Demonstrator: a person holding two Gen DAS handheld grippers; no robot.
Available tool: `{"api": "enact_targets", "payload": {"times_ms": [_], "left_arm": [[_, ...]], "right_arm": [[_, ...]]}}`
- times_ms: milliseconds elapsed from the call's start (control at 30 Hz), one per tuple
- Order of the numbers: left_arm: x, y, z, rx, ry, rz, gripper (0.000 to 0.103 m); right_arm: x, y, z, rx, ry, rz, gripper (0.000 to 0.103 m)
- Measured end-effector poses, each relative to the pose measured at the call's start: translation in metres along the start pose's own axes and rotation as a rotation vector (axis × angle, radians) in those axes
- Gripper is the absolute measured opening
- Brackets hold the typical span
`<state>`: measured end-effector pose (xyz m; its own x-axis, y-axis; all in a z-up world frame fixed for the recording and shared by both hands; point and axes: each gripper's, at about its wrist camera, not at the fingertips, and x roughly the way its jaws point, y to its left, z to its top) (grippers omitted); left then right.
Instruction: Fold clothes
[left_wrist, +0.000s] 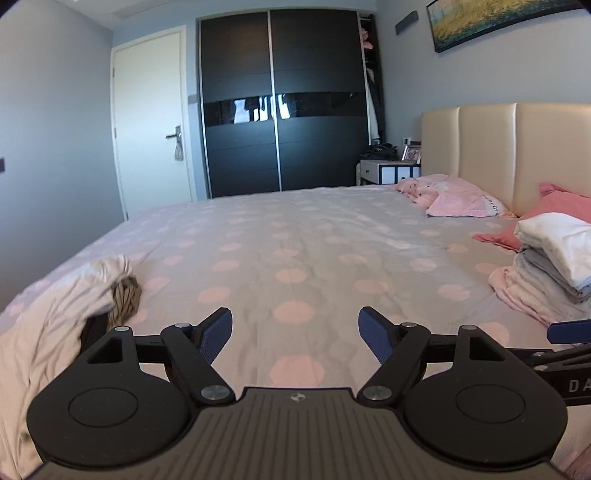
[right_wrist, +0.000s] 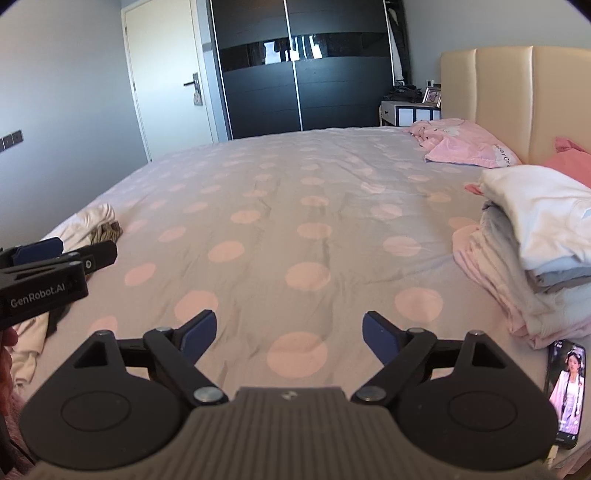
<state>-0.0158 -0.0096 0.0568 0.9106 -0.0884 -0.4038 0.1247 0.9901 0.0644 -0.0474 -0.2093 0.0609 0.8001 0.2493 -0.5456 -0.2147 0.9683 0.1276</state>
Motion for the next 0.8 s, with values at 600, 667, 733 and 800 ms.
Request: {"api": "enact_targets", "payload": {"times_ms": [600,667,733,800], "left_arm": [[0.057,0.012,-0.038,-0.023,0.044,0.11,0.075],[0.061,0.012,-0.039,-0.017,0.06,0.127,0.075],[0.063,0.015,-0.038,-0.028,0.072,0.127,0.075],[0.064,0.017,-0.037,-0.036,0.077,0.135,0.075]], "right_arm": [[0.065,0.017,-0.024,-0.005,0.008,-0.039,0.091],[0.07,0.018,-0.025,-0.013,0.008,-0.048,0.091],[0.073,0.019,-0.026,-0.022,0.007,-0.049,0.091],[0.075,0.019,-0.026,-0.025,0.008,-0.049,0.091]]}}
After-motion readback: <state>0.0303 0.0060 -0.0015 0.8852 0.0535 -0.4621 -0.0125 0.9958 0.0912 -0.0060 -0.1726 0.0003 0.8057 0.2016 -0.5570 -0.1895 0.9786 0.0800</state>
